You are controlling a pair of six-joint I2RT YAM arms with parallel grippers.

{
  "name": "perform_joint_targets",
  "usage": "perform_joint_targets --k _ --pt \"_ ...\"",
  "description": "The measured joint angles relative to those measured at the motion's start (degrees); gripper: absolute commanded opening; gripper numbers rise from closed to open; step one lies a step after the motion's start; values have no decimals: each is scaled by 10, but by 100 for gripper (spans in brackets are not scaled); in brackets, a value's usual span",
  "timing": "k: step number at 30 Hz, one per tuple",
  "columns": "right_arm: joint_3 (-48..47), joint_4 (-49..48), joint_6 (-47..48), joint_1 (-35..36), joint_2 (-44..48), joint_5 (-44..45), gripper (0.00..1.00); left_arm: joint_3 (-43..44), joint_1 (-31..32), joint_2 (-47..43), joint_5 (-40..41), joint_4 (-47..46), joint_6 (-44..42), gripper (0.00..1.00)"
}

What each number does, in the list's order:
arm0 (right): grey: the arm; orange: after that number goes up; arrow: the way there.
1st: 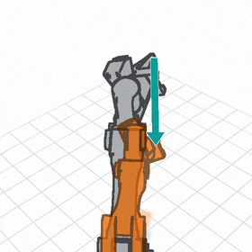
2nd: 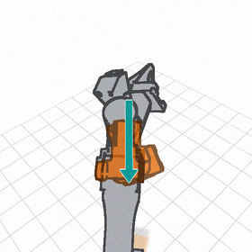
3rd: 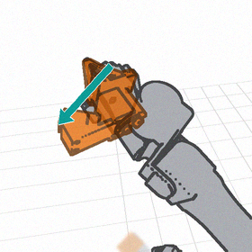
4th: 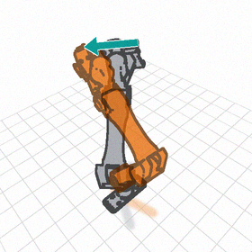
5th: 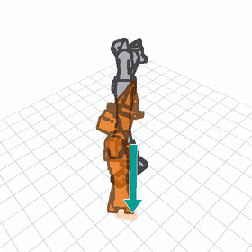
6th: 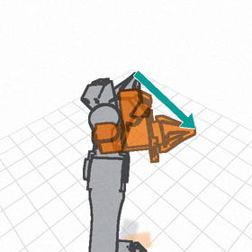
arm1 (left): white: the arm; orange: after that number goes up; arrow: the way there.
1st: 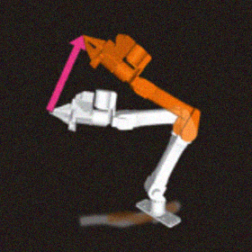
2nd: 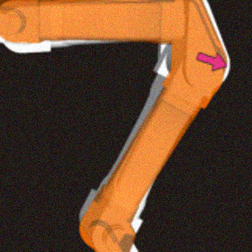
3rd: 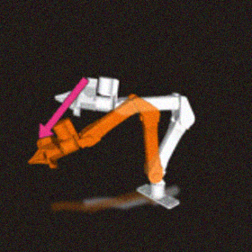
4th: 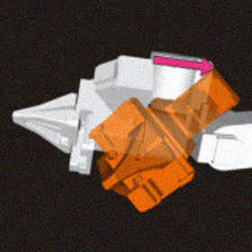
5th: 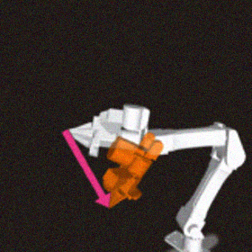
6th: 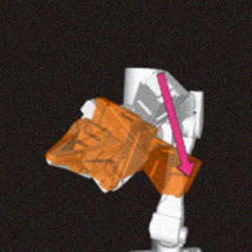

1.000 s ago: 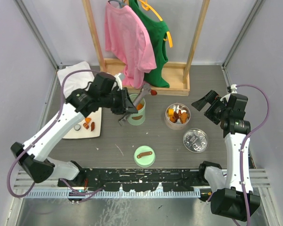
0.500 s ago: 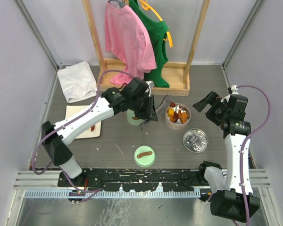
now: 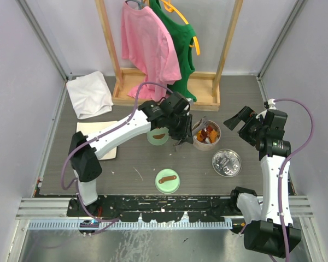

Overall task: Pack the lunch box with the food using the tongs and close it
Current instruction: Place the fake food in the packing box.

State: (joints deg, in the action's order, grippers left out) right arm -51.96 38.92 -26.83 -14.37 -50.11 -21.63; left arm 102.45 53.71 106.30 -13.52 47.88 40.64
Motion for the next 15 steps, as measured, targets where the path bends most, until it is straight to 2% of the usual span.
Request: perform_joint_targets --k 9,15 --pt "0 0 0 0 0 1 100 30 3 22 -7 45 -16 14" --pt "0 0 0 0 0 1 100 58 4 52 -12 67 -27 30"
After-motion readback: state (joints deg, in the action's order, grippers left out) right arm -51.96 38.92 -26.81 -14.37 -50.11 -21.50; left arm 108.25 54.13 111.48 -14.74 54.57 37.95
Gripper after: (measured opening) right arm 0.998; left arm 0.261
